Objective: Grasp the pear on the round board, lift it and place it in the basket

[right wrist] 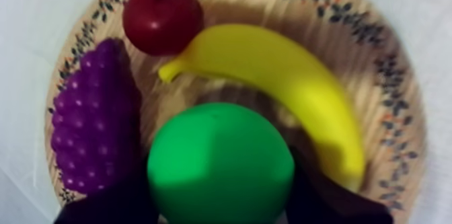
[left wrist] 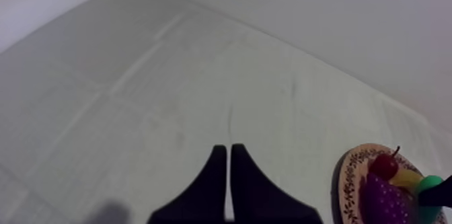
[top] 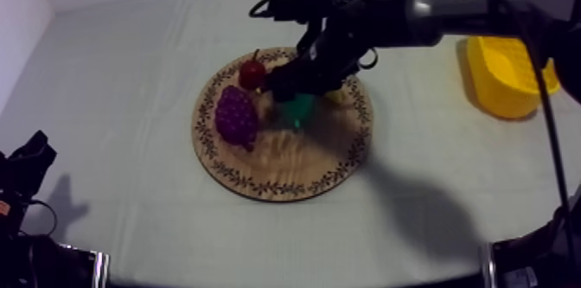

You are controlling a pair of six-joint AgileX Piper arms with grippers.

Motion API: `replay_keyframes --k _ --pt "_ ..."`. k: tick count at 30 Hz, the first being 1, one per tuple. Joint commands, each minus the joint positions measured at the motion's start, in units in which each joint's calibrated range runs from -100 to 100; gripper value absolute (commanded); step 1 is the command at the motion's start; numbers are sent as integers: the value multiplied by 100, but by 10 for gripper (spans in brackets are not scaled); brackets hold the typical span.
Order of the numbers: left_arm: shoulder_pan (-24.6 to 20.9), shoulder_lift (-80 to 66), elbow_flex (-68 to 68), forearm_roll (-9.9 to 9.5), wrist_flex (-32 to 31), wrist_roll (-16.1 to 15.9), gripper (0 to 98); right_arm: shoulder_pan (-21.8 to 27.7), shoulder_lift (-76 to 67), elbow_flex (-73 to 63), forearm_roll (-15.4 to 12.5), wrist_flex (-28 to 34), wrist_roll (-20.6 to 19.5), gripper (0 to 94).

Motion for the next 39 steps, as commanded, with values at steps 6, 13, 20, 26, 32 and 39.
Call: replay_keyframes --k 6,13,20,26,32,39 --pt "-2 2 2 0 1 1 1 396 -1467 764 706 -130 -442 263" --pt "-2 2 2 0 1 1 1 1453 -2722 1083 1373 -197 -821 257" --pt "-2 2 2 0 1 1 1 2598 -3402 1202 1864 -184 -978 263" --pt "-2 2 2 0 1 1 1 3371 -3583 1566 1926 -265 -885 272" --pt "-2 2 2 0 1 1 1 3765 -3520 1990 1825 -312 -748 272" --pt "-2 2 2 0 1 1 1 3946 -3353 2466 1827 -603 -693 270"
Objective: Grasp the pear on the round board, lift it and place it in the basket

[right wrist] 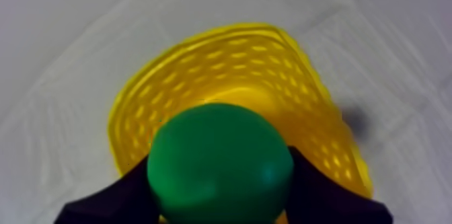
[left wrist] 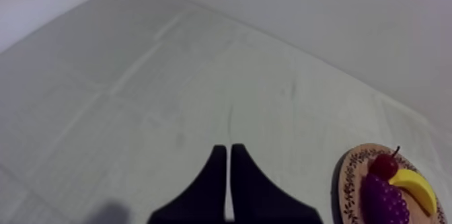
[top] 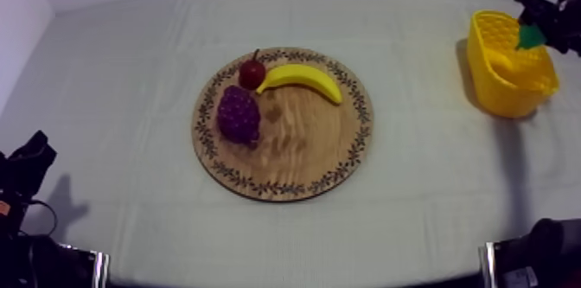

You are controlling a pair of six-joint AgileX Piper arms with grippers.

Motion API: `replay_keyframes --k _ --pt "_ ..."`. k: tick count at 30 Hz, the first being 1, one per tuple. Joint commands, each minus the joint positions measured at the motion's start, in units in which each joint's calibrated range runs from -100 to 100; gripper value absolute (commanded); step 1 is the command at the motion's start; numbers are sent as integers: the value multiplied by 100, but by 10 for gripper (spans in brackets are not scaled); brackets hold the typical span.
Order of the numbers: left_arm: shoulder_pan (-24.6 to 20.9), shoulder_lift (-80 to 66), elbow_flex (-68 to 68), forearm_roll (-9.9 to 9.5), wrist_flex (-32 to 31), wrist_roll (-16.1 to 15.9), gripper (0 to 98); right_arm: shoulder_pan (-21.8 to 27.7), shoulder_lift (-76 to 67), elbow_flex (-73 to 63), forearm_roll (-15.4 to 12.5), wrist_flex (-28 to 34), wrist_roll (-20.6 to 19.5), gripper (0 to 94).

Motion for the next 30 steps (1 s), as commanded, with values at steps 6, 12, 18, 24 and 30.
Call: replay_keyframes --k 6,12,18,24,30 --pt "-2 2 2 0 1 1 1 28 151 286 -77 -229 129 291" --pt "-2 2 2 0 1 1 1 18 260 457 58 -312 22 447" --pt "-2 2 2 0 1 1 1 5 289 529 150 -354 -70 536" --pt "-2 2 2 0 1 1 1 -34 252 555 123 -386 -22 559" --pt "-2 2 2 0 1 1 1 -86 153 603 95 -408 9 483"
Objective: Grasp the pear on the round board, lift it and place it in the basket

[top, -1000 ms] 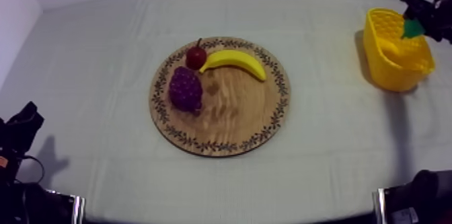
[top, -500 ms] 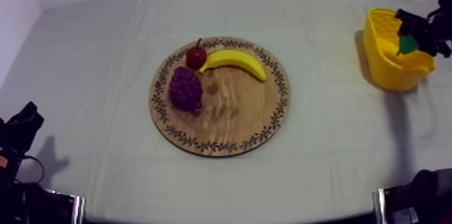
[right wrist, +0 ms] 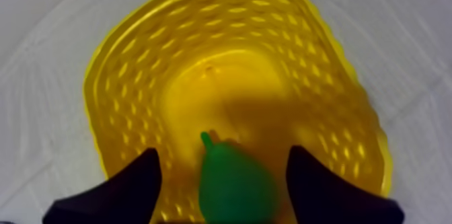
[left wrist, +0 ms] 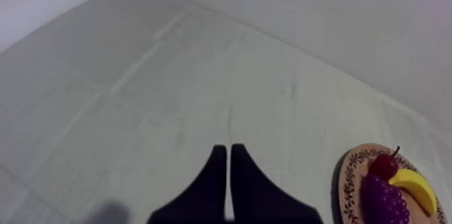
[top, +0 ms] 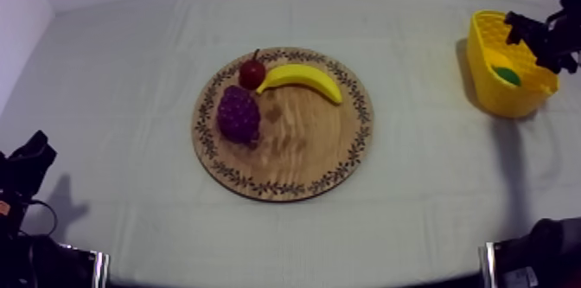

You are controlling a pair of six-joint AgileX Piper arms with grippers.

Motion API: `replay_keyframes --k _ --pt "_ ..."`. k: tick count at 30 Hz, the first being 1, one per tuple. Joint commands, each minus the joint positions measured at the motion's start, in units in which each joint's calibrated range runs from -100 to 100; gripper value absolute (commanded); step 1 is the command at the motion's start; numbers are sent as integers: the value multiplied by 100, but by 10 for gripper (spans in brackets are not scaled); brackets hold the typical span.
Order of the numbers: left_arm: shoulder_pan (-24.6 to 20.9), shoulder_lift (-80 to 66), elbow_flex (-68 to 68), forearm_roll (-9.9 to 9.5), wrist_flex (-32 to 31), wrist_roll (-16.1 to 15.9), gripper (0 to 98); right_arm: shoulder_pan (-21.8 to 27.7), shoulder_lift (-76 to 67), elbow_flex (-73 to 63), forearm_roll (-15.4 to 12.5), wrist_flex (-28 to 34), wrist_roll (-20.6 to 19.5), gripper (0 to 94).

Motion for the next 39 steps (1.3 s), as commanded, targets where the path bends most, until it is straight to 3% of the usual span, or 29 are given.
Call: replay_keyframes --k 1,5,9,13,20,25,28,34,36,39 --pt "-2 2 2 0 1 1 1 -14 -52 37 -8 -20 4 455" --pt "-2 2 2 0 1 1 1 -8 -279 183 -133 -154 146 304" --pt "-2 2 2 0 1 1 1 17 -718 523 -547 -409 541 121" --pt "-2 2 2 0 1 1 1 67 -1431 1126 -1422 -726 1361 33" --pt "-2 2 2 0 1 1 1 15 -3062 2352 -3133 -877 3001 7" --pt "-2 2 2 0 1 1 1 -65 -4290 3269 -3956 -882 3894 5" --pt "-2 2 2 0 1 1 1 -77 -5038 3740 -4126 -713 4157 5" --pt "-2 2 2 0 1 1 1 40 -6232 4403 -4162 -155 4286 5" --pt "-2 2 2 0 1 1 1 36 -6562 4536 -3971 67 4098 5" --pt "-2 2 2 0 1 1 1 -108 -7075 4628 -3385 498 3487 5"
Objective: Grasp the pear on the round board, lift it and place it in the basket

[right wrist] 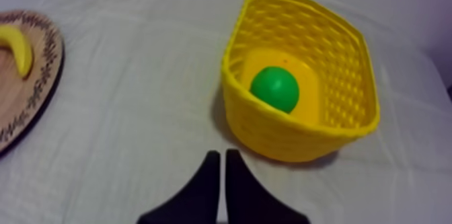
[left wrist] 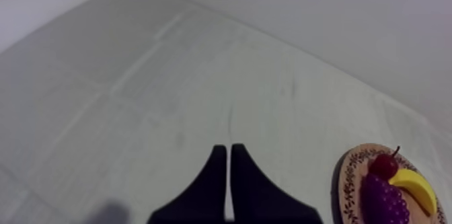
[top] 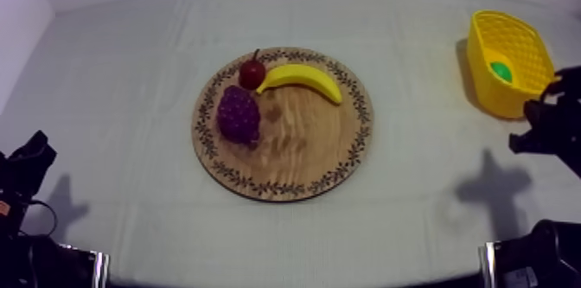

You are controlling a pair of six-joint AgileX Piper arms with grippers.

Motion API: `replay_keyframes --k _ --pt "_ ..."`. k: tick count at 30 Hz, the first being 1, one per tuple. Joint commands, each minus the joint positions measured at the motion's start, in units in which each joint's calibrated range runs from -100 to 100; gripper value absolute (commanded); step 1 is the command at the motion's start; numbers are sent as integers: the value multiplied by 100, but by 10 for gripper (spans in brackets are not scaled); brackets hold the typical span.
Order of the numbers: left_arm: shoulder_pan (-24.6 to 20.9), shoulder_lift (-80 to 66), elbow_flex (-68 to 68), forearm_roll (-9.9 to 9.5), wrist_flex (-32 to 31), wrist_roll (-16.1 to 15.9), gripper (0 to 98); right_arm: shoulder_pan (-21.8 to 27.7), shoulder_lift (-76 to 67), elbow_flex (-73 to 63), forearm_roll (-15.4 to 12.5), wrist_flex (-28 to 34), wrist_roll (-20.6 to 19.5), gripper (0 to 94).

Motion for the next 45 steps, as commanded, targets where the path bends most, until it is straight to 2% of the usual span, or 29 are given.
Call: replay_keyframes --k 1,6,10,14,18,24,33,45 --pt "-2 2 2 0 1 1 1 -136 -701 29 600 340 -1043 5" --pt "-2 2 2 0 1 1 1 -317 -1411 108 1246 979 -1717 5" --pt "-2 2 2 0 1 1 1 -356 -1780 162 1525 1371 -1952 5" --pt "-2 2 2 0 1 1 1 -393 -1939 362 1709 1467 -2071 5" --pt "-2 2 2 0 1 2 1 -371 -2015 425 1702 1501 -2102 5" --pt "-2 2 2 0 1 0 1 -74 -2549 547 1621 1561 -2161 5" --pt "-2 2 2 0 1 2 1 23 -2651 651 1591 1308 -1609 5" --pt "-2 2 2 0 1 4 1 27 -2655 658 1589 1289 -1553 5"
